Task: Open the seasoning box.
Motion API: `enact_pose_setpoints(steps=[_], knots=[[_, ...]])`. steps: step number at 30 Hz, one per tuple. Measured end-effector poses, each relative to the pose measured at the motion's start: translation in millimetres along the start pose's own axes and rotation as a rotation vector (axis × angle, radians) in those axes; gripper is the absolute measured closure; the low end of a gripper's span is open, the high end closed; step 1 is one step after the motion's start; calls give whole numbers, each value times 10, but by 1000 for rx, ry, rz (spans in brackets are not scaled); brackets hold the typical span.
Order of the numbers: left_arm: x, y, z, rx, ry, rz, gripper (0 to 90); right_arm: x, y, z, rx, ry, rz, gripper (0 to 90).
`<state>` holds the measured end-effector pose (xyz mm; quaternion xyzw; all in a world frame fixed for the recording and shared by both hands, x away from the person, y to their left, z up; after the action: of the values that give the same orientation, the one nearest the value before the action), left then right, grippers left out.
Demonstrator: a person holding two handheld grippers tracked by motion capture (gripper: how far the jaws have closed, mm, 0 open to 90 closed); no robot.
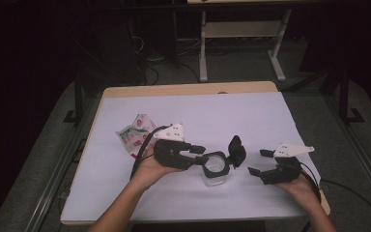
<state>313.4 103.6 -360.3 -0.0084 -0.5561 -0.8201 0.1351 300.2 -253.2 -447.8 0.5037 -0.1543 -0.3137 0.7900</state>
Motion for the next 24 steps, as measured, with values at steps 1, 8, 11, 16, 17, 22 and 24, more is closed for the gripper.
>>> enact_pose_setpoints(steps=[1,8,11,16,17,22,24], knots=[[1,-33,22,0,0,-4,586,-1,2,0,2,0,-1,149],[37,-293,154,-10,30,20,568,-4,-5,0,-2,3,1,149],[35,-389,221,-11,42,29,562,-3,-4,-4,-2,2,-1,149],[32,-526,341,-18,71,34,548,-7,-15,-9,-7,1,-4,149],[33,-553,367,-20,77,40,547,-5,-15,-7,-7,2,-4,149],[43,-701,512,-36,122,28,543,-1,-13,-1,-2,0,-4,148],[39,-769,574,-38,139,38,538,-2,-17,-2,-5,1,-3,149]])
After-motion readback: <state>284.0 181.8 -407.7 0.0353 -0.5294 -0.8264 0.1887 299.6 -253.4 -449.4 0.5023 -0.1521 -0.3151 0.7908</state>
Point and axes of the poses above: each handheld gripper's, and its own axes: z roughly backward along the jaws, y roughly out of its top, x roughly to its right, the point moved 1 cm from there along -z, roughly forward along the jaws, and after that the axes turned 6 degrees about x, right-handed, at the moved point
